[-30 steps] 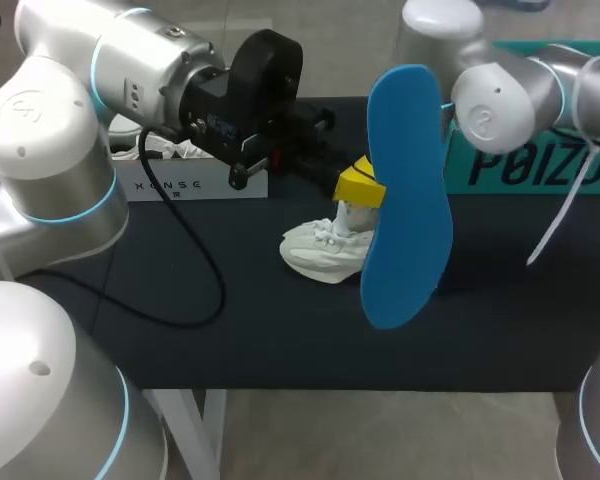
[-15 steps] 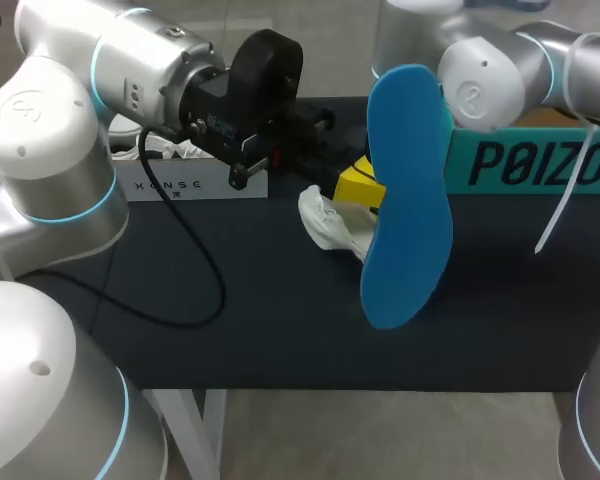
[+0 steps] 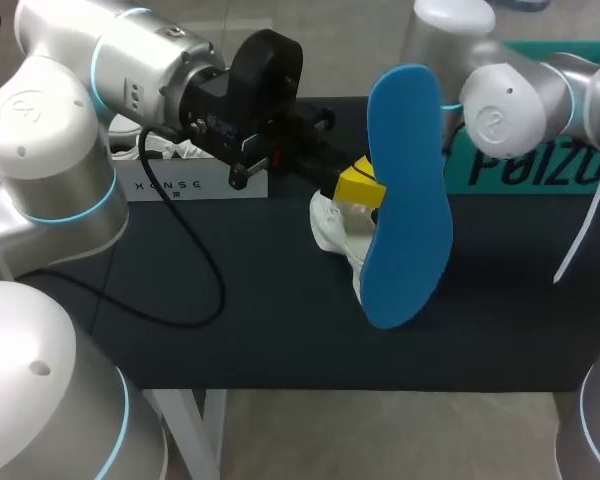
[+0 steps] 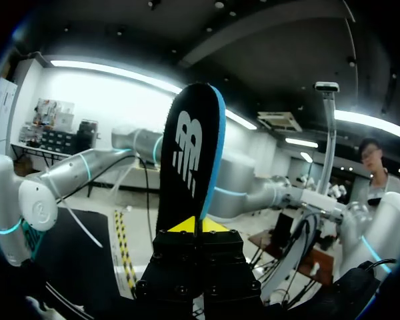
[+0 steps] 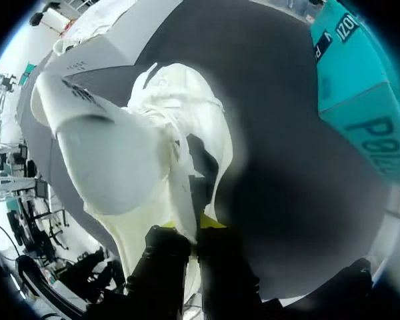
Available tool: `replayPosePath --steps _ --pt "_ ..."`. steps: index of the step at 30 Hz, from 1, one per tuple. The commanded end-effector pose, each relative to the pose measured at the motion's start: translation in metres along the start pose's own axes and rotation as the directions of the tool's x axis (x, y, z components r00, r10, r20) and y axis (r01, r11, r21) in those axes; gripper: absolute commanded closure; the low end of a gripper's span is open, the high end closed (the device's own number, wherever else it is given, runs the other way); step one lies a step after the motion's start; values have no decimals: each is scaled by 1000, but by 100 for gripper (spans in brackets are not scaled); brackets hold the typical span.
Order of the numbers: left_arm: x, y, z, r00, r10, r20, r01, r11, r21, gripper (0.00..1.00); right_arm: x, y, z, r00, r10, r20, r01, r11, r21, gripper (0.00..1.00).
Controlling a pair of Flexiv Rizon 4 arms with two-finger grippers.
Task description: Take the shoe out of the shoebox, open the shoe tongue, remove and reinsert the insole, then place the shoe into the shoebox
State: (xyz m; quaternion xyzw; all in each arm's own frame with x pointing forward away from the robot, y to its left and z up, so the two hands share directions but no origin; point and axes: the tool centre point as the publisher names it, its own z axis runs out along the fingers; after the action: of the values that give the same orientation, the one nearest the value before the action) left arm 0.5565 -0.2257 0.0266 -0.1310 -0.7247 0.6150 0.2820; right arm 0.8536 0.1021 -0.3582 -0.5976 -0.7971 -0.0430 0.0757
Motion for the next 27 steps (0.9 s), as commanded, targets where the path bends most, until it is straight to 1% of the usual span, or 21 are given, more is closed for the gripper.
replayPosePath --steps 1,5,8,9,11,13,15,18,22,23,25,26,27 --pt "-1 0 1 1000 0 -1 0 1000 2 100 -1 -5 3 721 663 -204 -689 717 -104 100" --pt "-1 0 1 1000 0 -1 0 1000 2 100 -2 -10 -9 713 665 -221 -699 699 -151 100" --pt "-1 0 1 1000 0 -1 0 1000 2 100 -2 -8 -16 727 663 -177 -687 707 -169 100" --pt "-1 0 1 1000 0 -1 0 1000 2 100 -3 -7 -14 737 656 -159 -675 718 -167 100" --pt "-1 0 1 1000 0 -1 0 1000 2 100 -6 -1 -7 765 618 -181 -643 747 -169 100" --pt "-1 0 1 1000 0 -1 0 1000 2 100 -7 4 -3 791 590 -161 -611 777 -156 100" --pt "-1 0 1 1000 0 -1 0 1000 2 100 -8 9 -2 823 544 -165 -567 808 -161 100" --pt "-1 0 1 1000 0 -1 0 1000 2 100 -6 16 -8 853 499 -150 -520 837 -173 100" --pt "-1 0 1 1000 0 -1 0 1000 2 100 -5 24 -19 895 426 -130 -445 868 -218 100" --pt "-1 0 1 1000 0 -1 0 1000 2 100 -4 28 -21 916 378 -134 -400 884 -241 100" --pt "-1 0 1 1000 0 -1 0 1000 2 100 -1 34 -24 935 330 -128 -352 902 -249 100" --pt "-1 0 1 1000 0 -1 0 1000 2 100 0 38 -27 958 262 -112 -283 923 -262 100" --pt "-1 0 1 1000 0 -1 0 1000 2 100 1 40 -28 959 264 -104 -282 925 -253 100"
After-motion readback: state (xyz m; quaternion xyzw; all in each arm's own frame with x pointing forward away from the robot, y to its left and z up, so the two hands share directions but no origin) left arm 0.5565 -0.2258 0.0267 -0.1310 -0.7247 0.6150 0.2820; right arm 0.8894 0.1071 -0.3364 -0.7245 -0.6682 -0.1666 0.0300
